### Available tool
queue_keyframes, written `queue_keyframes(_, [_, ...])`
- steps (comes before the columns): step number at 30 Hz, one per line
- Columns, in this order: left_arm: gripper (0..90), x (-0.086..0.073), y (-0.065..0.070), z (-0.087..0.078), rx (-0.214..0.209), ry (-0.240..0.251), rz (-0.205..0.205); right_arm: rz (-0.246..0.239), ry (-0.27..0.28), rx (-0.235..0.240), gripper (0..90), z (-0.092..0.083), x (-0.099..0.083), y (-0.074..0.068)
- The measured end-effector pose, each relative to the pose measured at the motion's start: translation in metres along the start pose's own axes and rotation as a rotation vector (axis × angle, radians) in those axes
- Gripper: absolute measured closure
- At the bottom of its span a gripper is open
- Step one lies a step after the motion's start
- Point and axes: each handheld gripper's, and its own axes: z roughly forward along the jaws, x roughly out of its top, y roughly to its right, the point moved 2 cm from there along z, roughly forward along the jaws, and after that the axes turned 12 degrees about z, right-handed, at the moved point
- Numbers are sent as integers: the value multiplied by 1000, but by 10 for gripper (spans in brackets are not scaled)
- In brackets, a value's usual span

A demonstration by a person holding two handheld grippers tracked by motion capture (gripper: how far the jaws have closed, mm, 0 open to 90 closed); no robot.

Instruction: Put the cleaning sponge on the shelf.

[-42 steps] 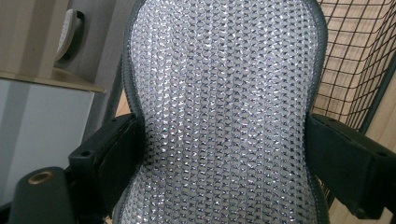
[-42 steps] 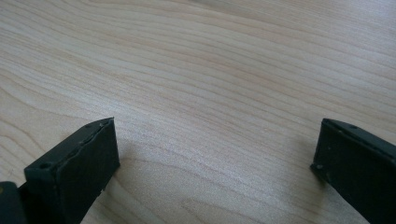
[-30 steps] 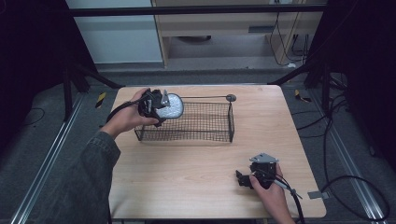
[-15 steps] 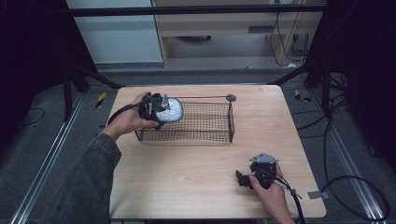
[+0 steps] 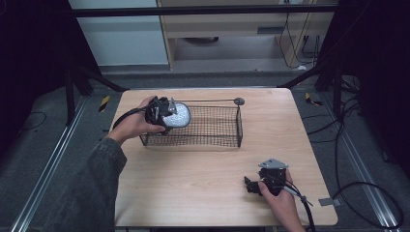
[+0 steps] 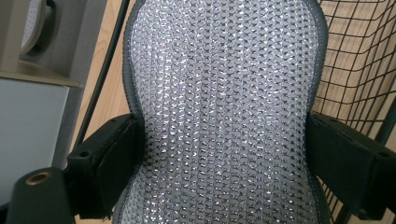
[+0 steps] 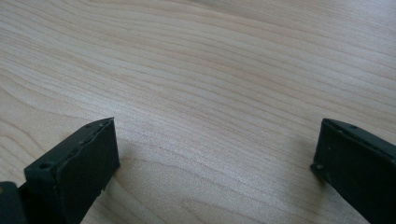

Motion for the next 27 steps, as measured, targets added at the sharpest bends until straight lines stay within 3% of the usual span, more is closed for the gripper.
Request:
queue_keyframes(6, [103, -2, -1, 3, -21, -10, 0, 0, 0, 0, 3, 0, 0, 0])
queue_keyframes(8, [95, -2, -2, 4, -12, -2, -15, 0, 0, 0, 3, 0, 0, 0])
queue_keyframes(12, [56, -1, -4, 6, -38, 16, -47, 0, 0, 0, 3, 0, 0, 0])
queue_keyframes(16, [46, 0, -6, 6, -37, 21, -66, 0, 0, 0, 3, 0, 0, 0])
queue_keyframes(27, [73, 1, -6, -13, -23, 75, -109, 0, 0, 0, 3, 0, 0, 0])
